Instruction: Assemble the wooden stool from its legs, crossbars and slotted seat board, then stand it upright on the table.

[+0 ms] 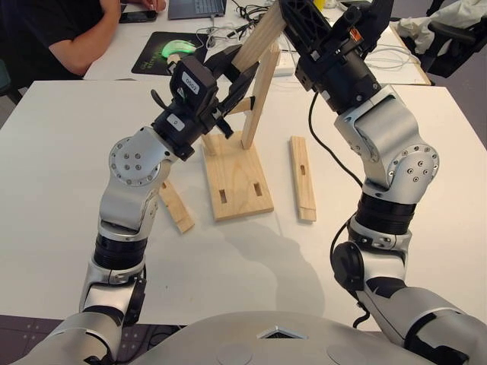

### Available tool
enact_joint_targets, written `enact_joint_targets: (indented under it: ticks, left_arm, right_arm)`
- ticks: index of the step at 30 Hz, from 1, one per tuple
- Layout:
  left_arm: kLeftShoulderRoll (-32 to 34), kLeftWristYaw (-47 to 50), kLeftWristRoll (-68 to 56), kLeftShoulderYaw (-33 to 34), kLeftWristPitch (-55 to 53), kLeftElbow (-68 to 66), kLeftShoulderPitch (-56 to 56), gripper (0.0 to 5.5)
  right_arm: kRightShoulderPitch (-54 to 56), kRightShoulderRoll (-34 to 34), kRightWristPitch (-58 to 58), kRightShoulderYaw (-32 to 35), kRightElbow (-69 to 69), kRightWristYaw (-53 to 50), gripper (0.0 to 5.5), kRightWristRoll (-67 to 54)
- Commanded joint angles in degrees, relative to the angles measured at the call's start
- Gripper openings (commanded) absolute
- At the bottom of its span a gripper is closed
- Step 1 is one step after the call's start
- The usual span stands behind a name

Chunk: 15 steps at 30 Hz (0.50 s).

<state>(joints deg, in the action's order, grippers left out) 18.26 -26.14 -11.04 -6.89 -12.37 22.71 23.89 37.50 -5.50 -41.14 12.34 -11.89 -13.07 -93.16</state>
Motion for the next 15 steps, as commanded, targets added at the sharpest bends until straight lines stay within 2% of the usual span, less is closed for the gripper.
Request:
enact_joint_targets:
  ticks: [1,8,9,12,15]
  left_arm:
    - [0.0,0.0,0.2,0.0,-1.2,-0.1,-0.9,1.33]
    - [0.9,0.8,1.9,-0.1,-4.0,-1.3,-1.1,1.33]
    - [0.8,0.6,1.6,0.1,-4.0,-1.3,-1.3,1.69]
    - [0.5,0.4,0.9,0.4,-4.4,-1.0,-1.6,2.09]
    - [0.3,0.6,0.5,1.1,-5.3,-1.1,-1.9,2.58]
  right_arm:
    - [-0.7,-0.1,-0.6,-1.4,-1.0,0.5,0.71,-0.6]
    - [-1.2,-0.6,-1.1,-2.4,-0.6,1.3,0.66,-0.1]
    - [-1.3,-0.7,-1.2,-2.4,-0.5,1.3,0.66,0.0]
    - [-1.4,-1.0,-1.3,-2.7,-0.5,1.7,0.42,0.3]
    - [-1.9,-1.7,-1.3,-3.3,-0.8,2.4,0.42,2.7]
